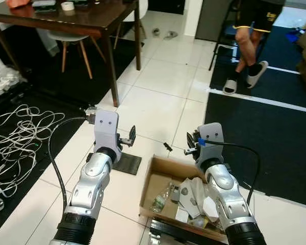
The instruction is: Picking trash to rubbish bin
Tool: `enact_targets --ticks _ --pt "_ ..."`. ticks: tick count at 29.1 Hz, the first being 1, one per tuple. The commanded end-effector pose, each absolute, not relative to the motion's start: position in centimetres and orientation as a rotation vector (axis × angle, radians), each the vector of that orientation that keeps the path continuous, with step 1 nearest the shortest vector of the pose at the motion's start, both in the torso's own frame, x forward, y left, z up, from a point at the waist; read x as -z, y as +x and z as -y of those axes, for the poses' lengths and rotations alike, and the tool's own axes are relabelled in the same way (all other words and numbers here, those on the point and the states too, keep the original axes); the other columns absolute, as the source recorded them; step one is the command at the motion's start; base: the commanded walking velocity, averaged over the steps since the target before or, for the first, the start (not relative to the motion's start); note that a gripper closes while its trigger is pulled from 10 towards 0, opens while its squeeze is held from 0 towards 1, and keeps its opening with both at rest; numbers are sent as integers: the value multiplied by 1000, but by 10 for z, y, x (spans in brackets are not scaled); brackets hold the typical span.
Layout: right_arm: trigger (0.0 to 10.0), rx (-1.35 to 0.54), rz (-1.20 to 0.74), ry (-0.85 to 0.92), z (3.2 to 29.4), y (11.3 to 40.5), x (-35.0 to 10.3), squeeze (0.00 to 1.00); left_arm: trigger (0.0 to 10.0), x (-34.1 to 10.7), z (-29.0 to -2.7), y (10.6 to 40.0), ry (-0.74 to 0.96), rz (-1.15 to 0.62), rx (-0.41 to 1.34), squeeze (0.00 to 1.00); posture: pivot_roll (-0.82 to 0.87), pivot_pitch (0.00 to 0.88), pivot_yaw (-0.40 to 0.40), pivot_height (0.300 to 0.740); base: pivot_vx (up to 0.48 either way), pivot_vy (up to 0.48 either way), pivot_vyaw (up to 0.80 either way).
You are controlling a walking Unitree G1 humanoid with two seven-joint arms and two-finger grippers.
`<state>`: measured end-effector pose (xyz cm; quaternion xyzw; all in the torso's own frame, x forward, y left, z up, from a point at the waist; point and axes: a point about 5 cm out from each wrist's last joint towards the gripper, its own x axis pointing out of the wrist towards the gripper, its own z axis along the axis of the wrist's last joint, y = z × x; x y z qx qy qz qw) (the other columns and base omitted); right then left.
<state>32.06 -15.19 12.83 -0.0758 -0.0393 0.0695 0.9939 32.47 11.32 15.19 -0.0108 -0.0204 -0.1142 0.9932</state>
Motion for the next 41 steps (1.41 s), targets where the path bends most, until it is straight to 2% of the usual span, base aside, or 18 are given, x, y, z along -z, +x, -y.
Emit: enact_targets --ticks 1,41 --pt "10000 -146 72 -159 150 319 -128 0 10000 -149 -114 323 -8 36 226 0 -32 145 17 740 0 0 800" --pt "10000 -151 72 -162 149 319 -128 0 10000 -150 -114 323 -12 36 227 0 -36 153 16 740 0 0 800"
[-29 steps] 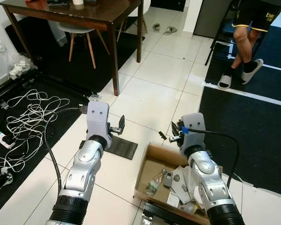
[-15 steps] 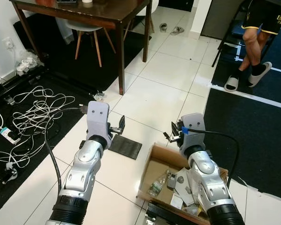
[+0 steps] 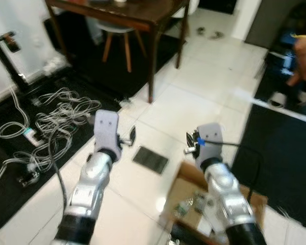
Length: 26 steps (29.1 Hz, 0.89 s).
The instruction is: Picking trash to rubbish bin
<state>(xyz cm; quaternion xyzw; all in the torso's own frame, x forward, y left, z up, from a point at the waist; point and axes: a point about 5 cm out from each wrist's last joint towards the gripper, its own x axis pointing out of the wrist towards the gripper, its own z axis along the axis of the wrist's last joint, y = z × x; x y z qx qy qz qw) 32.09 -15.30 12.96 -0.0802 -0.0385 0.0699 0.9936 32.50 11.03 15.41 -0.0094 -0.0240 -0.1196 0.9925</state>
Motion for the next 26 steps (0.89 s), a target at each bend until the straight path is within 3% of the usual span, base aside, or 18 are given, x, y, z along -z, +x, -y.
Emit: enact_targets --ticks 1,26 --pt "10000 -151 72 -162 149 319 -128 0 10000 -150 -114 323 -12 36 227 0 -36 153 16 740 0 0 800" --pt "10000 -154 73 -161 149 319 -129 0 10000 -150 -114 323 -13 39 226 0 -36 152 15 740 0 0 800"
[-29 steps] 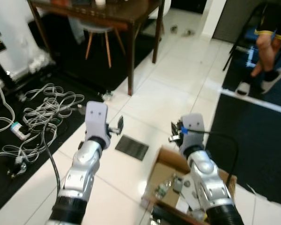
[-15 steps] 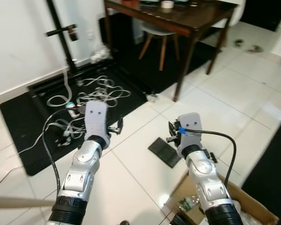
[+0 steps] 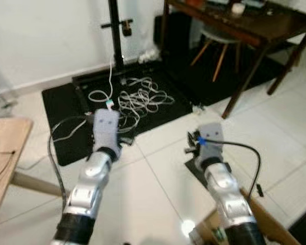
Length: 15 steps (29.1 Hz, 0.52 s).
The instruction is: Picking trash to rubbish bin
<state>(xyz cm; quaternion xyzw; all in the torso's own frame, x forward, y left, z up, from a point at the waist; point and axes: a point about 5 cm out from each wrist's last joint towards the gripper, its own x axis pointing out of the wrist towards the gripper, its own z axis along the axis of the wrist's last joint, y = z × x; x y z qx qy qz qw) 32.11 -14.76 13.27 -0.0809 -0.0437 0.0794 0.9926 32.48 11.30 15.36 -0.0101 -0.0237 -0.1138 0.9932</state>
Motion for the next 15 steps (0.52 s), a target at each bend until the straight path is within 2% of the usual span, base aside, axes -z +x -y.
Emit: enact_targets --ticks 1,15 --pt "10000 -154 73 -161 149 319 -129 0 10000 -150 -114 323 -13 39 226 0 -36 152 15 740 0 0 800" --pt "10000 -157 72 -158 148 320 -129 0 10000 -150 -114 323 -13 37 226 0 -37 150 15 740 0 0 800"
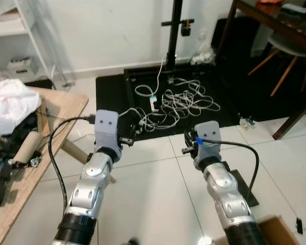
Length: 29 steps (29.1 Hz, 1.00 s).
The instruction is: Picking trash to rubbish bin
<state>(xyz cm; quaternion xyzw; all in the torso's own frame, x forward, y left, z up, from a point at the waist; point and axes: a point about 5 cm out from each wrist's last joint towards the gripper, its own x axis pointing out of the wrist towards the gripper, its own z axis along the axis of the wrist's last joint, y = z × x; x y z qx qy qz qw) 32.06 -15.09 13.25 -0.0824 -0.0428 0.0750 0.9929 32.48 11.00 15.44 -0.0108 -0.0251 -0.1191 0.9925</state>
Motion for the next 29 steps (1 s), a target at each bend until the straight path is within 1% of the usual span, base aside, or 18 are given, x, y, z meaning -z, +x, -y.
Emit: enact_targets --ticks 1,29 --pt "10000 -157 72 -158 148 319 -129 0 10000 -150 -114 323 -13 37 227 0 -37 150 15 740 0 0 800" --pt "10000 -160 67 -158 147 318 -128 0 10000 -150 -114 323 -13 37 226 0 -34 155 16 740 0 0 800"
